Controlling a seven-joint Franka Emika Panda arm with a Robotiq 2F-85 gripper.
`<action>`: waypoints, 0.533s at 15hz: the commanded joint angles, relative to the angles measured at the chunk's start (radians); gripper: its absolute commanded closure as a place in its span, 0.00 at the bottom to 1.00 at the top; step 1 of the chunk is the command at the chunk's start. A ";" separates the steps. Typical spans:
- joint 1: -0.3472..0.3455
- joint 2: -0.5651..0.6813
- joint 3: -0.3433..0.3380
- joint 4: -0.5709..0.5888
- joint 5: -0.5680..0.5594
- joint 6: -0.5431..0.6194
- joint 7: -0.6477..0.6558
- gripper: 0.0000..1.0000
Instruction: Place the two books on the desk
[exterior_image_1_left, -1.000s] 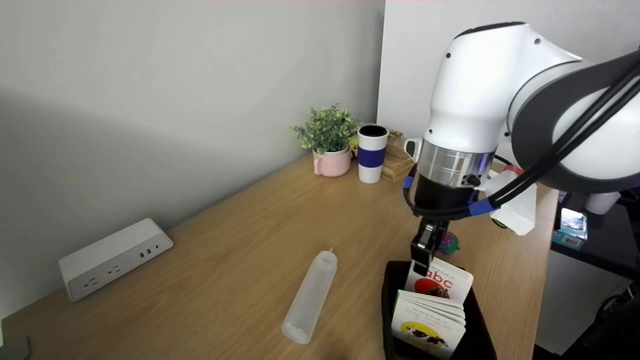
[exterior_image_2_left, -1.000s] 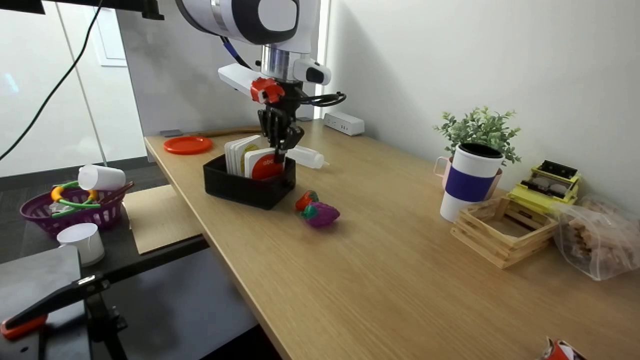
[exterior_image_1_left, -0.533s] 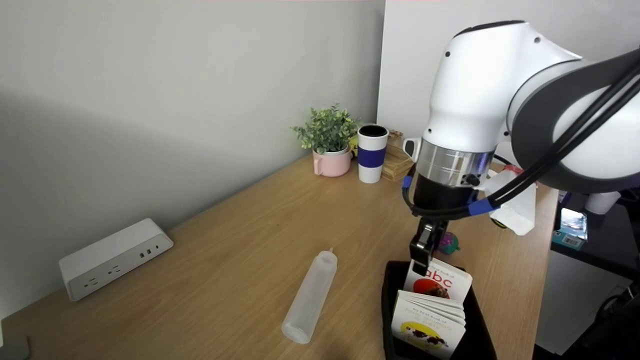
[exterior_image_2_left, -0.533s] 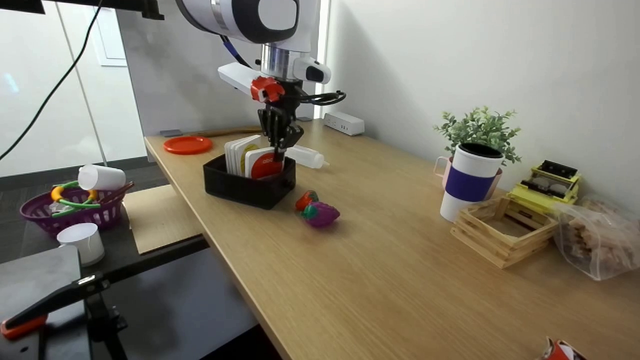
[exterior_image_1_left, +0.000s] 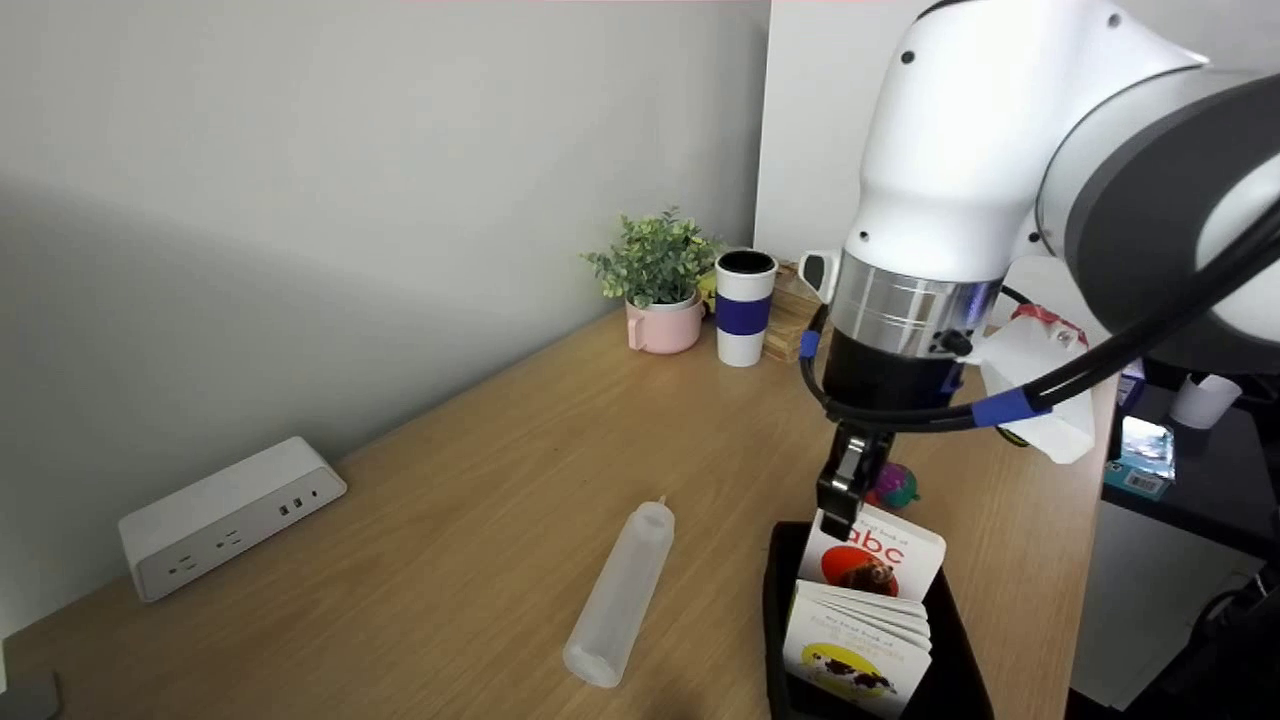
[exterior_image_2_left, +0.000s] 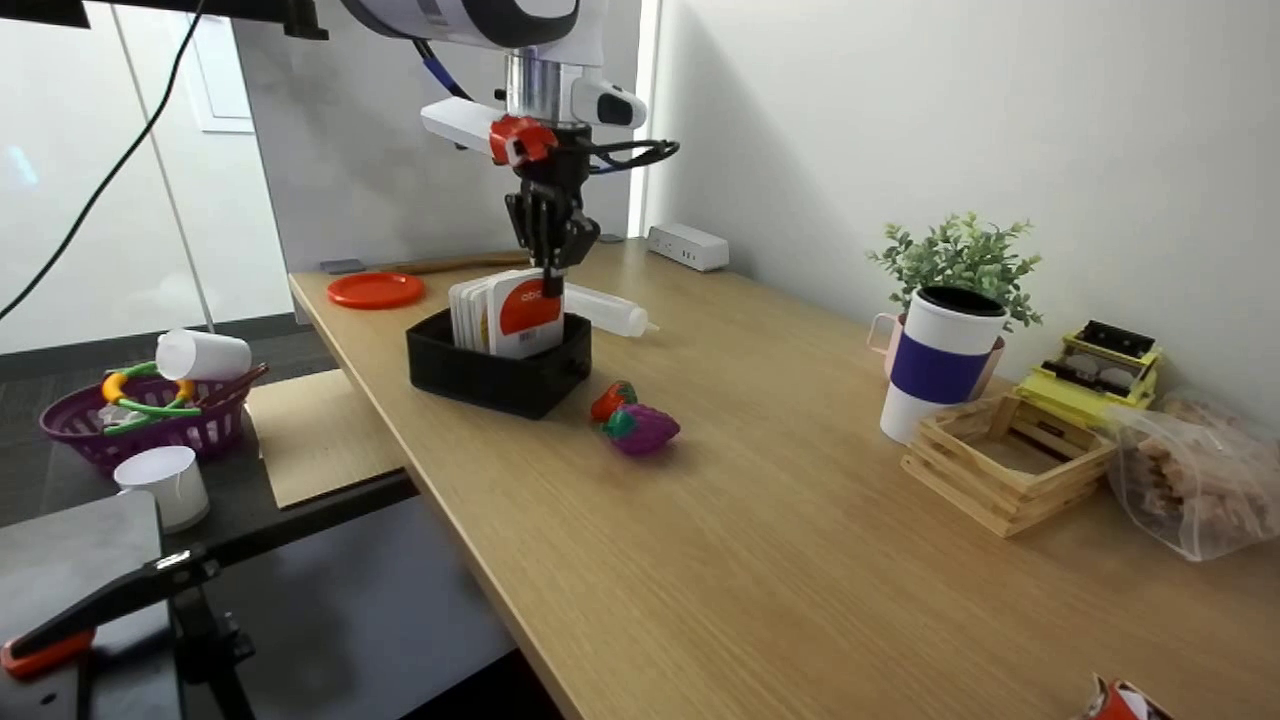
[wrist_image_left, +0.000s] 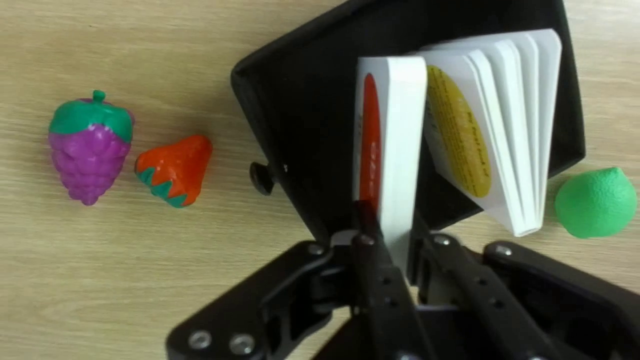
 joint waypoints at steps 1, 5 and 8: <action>0.032 -0.068 -0.018 0.002 -0.079 -0.076 0.078 0.96; 0.037 -0.125 -0.013 0.009 -0.150 -0.135 0.151 0.96; 0.031 -0.155 -0.011 0.013 -0.204 -0.163 0.175 0.96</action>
